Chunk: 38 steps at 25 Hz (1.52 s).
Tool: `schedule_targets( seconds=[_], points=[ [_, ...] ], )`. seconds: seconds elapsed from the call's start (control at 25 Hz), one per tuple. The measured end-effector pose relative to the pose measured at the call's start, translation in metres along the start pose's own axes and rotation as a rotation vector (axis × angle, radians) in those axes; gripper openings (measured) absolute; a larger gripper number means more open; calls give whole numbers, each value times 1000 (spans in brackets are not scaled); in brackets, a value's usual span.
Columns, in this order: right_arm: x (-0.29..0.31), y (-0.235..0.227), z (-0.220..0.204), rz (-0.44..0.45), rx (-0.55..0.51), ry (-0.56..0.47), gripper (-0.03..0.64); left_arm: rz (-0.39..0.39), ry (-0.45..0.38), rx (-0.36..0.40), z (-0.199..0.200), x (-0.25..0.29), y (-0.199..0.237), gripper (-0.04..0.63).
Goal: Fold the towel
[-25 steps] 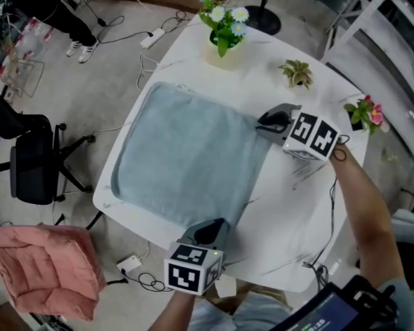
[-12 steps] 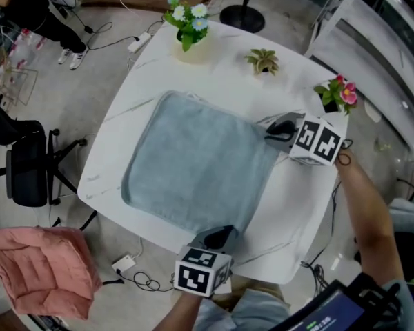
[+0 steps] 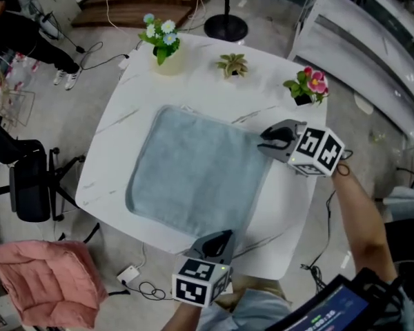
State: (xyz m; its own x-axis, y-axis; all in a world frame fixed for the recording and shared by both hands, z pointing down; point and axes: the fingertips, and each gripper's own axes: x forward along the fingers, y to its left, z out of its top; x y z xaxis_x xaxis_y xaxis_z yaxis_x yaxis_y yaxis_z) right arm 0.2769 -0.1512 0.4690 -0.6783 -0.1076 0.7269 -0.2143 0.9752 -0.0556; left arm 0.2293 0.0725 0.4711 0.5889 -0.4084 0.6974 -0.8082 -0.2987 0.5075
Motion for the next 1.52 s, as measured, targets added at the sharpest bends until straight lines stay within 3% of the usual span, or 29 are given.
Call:
schedule_targets(
  seconds=[0.08,0.2,0.32,0.36,0.44,0.64,0.76,0.88,0.96,1.04,1.12,1.32,1.52],
  points=[
    [11,20,-4,39,-28,21,102,-6,32,29,-8,12,1,8],
    [31,19,-27,39,-53,95,98,-58,95,8,-28,28,2,6],
    [21,-20,-36,-26,17,73,104,-83,92,-22,-28,30,2,6],
    [17,-34,-40,-63,43,69,55,-86,98,-19,-29,31,2,6],
    [12,-52,-45,-101,101,60,92,-100,109,-12,-30,32,0,6],
    [-38,-47,19,-212,220,-171,101,-226,35,9,6,0,-20,8],
    [-75,-32,53,-316,309,-262,110,-222,-60,109,50,-38,-3,8],
    [-101,-14,68,-420,427,-301,159,-184,-97,294,90,-70,29,8],
    [-111,3,68,-487,511,-322,176,-250,-71,374,103,-83,34,9],
    [-111,20,57,-568,587,-315,178,-355,-31,395,102,-89,30,11],
    [-106,41,38,-647,684,-301,179,-404,-2,423,97,-91,35,14],
    [-67,121,-17,-757,995,-293,206,-332,69,544,87,-88,96,17],
    [-11,179,-55,-747,1254,-282,211,-223,127,565,88,-65,161,37]
  ],
)
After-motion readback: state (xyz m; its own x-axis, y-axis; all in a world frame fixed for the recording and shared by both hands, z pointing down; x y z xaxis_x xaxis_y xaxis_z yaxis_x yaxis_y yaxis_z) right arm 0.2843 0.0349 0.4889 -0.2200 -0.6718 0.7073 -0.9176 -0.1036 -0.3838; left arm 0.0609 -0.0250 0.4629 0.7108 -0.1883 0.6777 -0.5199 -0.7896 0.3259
